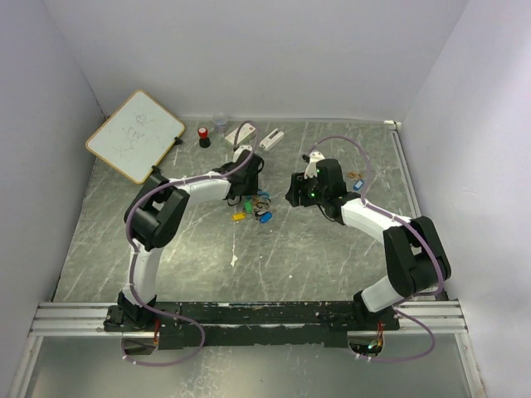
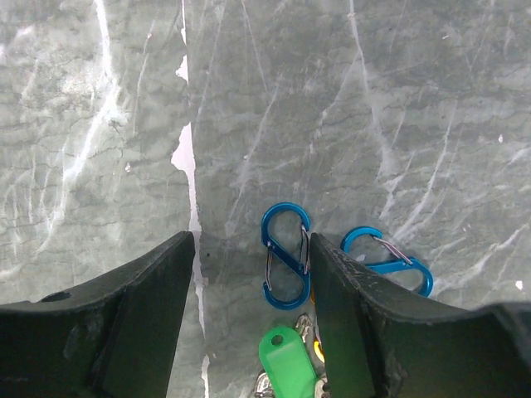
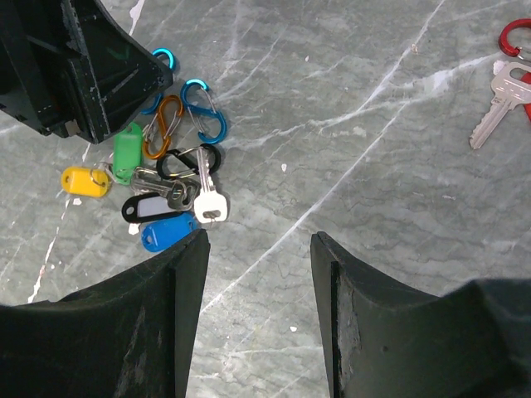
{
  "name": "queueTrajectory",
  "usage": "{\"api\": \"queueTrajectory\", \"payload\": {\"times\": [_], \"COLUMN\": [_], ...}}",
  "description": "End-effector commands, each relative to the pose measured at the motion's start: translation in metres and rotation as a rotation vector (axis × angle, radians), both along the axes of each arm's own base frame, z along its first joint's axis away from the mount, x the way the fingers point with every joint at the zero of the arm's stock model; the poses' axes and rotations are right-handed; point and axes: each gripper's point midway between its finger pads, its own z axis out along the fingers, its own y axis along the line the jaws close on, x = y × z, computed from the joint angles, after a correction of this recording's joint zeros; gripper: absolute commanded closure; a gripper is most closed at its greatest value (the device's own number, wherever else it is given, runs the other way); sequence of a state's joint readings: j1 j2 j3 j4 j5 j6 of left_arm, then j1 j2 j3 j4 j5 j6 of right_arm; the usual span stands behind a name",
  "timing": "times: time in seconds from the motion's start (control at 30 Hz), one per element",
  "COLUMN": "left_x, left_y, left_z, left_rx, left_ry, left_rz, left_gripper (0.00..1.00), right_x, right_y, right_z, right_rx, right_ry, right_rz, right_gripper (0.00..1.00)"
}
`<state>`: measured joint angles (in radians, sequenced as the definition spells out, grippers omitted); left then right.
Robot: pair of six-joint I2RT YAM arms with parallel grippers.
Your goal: Put the keys on the keyring
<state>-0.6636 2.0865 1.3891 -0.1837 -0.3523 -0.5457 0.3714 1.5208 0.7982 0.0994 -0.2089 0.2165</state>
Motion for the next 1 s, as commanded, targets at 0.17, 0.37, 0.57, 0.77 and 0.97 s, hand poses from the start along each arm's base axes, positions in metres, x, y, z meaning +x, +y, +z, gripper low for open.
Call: {"api": "queueTrajectory", "payload": {"times": [0.17, 0.37, 0.57, 0.77, 0.97], "left_x": [-0.027, -0.032, -0.040, -0.048, -0.051], "left_y": [0.002, 0.006, 0.017, 0.023, 0.027], "left_z": [-0.039, -0.040, -0.043, -0.045, -0.047], "left_rx": [0.123, 0.147, 0.175, 0.181, 0.185], "left_ry": [0.081, 0.081, 0.088, 0.099, 0.106], "left_rz": [-0.021, -0.017, -0.008, -0.006, -0.003], "left_gripper": [0.39, 0.44, 0.44, 0.44, 0.51], "right_x": [-0.002, -0.002, -0.001, -0.001, -0.001], "right_y": [-0.005, -0.005, -0.004, -0.002, -0.002], "right_z": [0.003, 0.002, 0.001, 0.000, -0.001], "right_rx": [-0.012, -0.012, -0.006, 0.003, 0.000], "right_ry": [-0.016, -0.015, -0.012, -0.008, -0.008], "right_rz": [-0.004, -0.004, -0.004, 0.001, 0.000], "right_gripper": [0.47, 0.47, 0.48, 0.48, 0.48]}}
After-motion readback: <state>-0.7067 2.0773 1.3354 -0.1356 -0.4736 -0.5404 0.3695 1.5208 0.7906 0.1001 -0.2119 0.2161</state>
